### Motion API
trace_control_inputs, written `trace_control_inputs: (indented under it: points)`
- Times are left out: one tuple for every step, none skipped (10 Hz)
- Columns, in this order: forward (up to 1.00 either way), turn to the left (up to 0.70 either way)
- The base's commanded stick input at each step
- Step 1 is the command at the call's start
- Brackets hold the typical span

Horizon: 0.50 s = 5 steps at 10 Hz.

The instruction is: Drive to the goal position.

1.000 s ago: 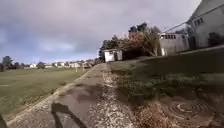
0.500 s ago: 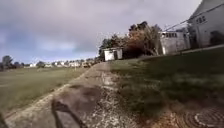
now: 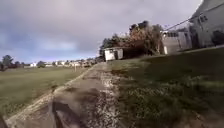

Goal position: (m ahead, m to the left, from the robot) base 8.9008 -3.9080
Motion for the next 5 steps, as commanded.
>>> trace_control_inputs:
  points:
    - [0.70, 0.00]
    - [0.70, 0.00]
    - [0.70, 0.00]
    - [0.70, 0.00]
    - [0.70, -0.03]
